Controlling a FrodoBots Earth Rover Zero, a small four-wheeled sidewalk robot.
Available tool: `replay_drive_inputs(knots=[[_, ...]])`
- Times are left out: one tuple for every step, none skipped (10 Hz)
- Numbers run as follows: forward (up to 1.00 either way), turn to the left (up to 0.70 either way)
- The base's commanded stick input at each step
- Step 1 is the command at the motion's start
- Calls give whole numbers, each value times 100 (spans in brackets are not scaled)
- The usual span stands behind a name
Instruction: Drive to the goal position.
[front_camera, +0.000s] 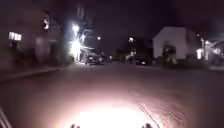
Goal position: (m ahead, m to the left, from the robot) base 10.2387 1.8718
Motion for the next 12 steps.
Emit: replay_drive_inputs(knots=[[100, 0], [100, 0], [100, 0], [100, 0], [100, 0], [100, 0], [100, 0], [100, 0], [100, 0], [100, 0], [100, 0], [100, 0]])
